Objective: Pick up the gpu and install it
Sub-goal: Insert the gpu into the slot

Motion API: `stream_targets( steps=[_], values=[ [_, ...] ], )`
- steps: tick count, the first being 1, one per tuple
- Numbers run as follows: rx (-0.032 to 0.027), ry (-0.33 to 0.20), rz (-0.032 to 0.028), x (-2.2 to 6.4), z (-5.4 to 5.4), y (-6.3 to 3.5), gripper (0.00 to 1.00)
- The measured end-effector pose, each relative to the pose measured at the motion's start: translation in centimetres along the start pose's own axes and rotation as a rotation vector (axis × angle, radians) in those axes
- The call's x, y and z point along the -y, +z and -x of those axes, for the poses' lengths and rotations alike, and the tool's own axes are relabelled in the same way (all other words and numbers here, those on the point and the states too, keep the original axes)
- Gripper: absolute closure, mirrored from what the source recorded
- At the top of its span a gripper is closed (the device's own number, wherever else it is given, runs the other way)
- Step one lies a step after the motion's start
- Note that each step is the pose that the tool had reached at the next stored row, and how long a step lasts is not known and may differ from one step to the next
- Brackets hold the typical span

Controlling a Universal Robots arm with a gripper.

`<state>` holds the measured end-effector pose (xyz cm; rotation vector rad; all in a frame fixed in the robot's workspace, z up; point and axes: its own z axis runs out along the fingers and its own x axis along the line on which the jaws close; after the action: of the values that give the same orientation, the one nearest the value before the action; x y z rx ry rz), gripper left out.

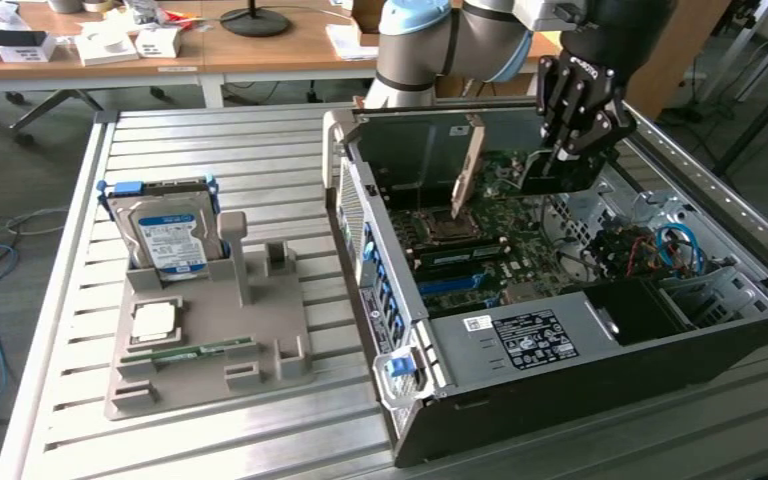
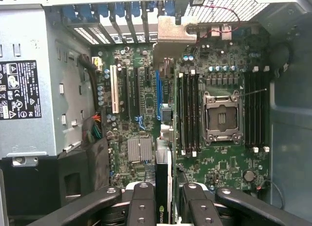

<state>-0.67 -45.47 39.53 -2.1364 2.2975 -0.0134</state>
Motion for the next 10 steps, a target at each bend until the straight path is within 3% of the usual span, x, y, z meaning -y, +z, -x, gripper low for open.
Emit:
stream_targets(
  steps=[10],
  values=[
    [0.0006, 0.0, -0.0001, -0.28, 0.03, 0.07, 0.74]
  ],
)
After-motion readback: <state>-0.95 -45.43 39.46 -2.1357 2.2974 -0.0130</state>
